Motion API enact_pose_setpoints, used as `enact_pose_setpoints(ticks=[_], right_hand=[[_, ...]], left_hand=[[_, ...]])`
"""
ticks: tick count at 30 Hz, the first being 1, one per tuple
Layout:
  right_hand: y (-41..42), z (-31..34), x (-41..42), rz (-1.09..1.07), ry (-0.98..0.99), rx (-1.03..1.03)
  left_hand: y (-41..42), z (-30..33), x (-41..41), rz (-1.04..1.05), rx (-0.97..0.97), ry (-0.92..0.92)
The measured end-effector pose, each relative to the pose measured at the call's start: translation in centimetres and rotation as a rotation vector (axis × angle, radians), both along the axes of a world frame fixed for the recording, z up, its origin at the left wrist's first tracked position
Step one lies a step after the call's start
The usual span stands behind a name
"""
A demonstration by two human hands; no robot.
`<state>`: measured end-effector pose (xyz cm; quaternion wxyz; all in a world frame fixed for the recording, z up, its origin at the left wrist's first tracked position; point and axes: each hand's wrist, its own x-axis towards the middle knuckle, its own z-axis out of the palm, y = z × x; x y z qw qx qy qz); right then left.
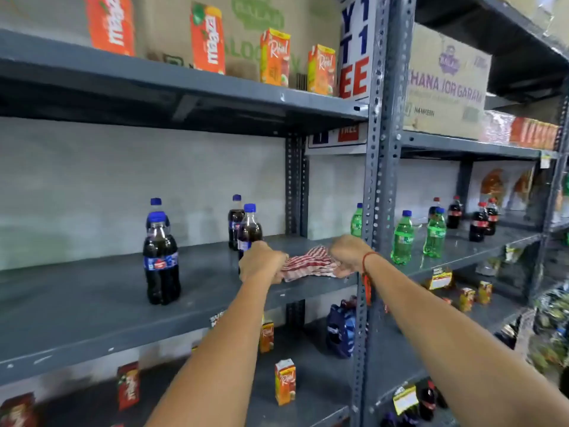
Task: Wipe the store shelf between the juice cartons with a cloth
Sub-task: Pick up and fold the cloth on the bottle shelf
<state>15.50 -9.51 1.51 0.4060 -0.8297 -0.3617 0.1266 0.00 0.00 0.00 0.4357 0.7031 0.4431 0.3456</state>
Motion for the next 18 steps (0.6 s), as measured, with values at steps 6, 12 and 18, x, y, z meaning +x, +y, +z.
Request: enact_pose_setpoints(ticks=[6, 12, 18], right_hand=[[1.2, -2.1, 0.9, -0.040, -0.297, -0.153], [1.6, -2.6, 1.5, -0.084, -0.317, -0.113], [1.8, -3.1, 2.2, -0.118, -0.279, -0.009]], left_hand=[[-0.3, -1.2, 2.0, 0.091, 0.139, 0.236], [0.3, -1.8, 3.9, 0.140, 0.152, 0.216], [-0.2, -1.6, 3.8, 0.236, 0.178, 0.132]])
